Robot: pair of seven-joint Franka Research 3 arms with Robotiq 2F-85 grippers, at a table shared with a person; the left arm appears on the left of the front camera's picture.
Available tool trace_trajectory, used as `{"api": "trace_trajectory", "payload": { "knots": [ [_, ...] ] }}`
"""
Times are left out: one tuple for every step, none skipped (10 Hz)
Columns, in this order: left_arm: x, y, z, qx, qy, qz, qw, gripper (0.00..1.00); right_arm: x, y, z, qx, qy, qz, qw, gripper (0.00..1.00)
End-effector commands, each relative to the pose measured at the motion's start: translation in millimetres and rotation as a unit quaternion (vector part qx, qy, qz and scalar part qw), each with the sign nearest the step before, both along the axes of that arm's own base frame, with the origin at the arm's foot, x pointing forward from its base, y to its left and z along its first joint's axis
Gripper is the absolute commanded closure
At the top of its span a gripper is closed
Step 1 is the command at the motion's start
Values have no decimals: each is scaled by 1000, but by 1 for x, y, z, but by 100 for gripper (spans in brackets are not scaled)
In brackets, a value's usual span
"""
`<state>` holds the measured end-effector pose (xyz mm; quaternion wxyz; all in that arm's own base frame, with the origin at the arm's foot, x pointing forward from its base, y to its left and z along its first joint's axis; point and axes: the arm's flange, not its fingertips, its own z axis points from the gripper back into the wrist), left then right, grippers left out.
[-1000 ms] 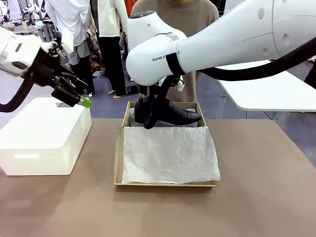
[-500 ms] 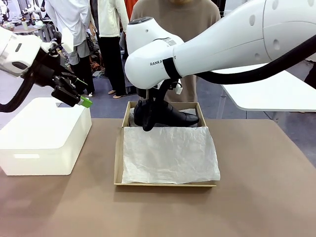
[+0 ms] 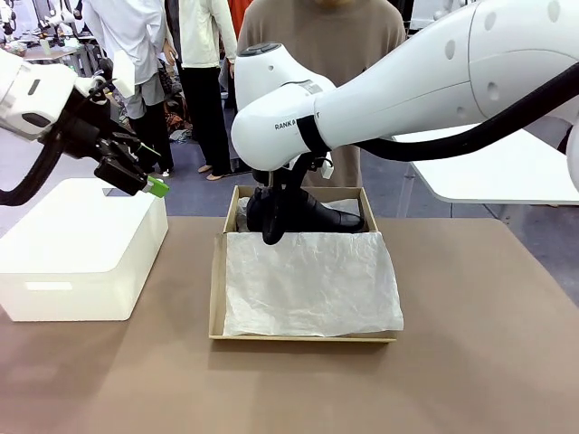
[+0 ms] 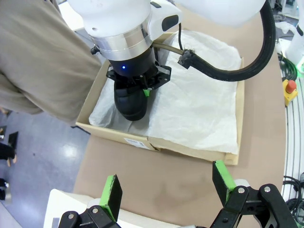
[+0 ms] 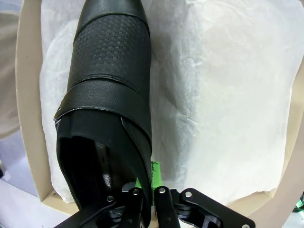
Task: Pack the shoes into the box.
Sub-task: Place the other shoe of the Shoes into the Shoes Box.
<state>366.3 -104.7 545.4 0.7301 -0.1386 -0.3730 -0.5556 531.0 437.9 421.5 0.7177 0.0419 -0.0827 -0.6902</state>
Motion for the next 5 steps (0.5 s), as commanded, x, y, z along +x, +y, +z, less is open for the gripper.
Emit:
{"api": "trace_trajectory", "payload": {
  "knots": [
    [2,2,0,-7,-4,-10,1000,0,5,3,8,14,-1,10,1000,100],
    [2,2,0,-7,-4,-10,1000,0,6,3,8,18,3,10,1000,100],
    [2,2,0,-7,-4,-10,1000,0,6,3,8,23,13,9,1000,84],
    [2,2,0,-7,-4,-10,1000,0,6,2,9,29,16,9,999,65],
    [2,2,0,-7,-4,-10,1000,0,7,2,11,30,18,8,999,45]
  ]
}}
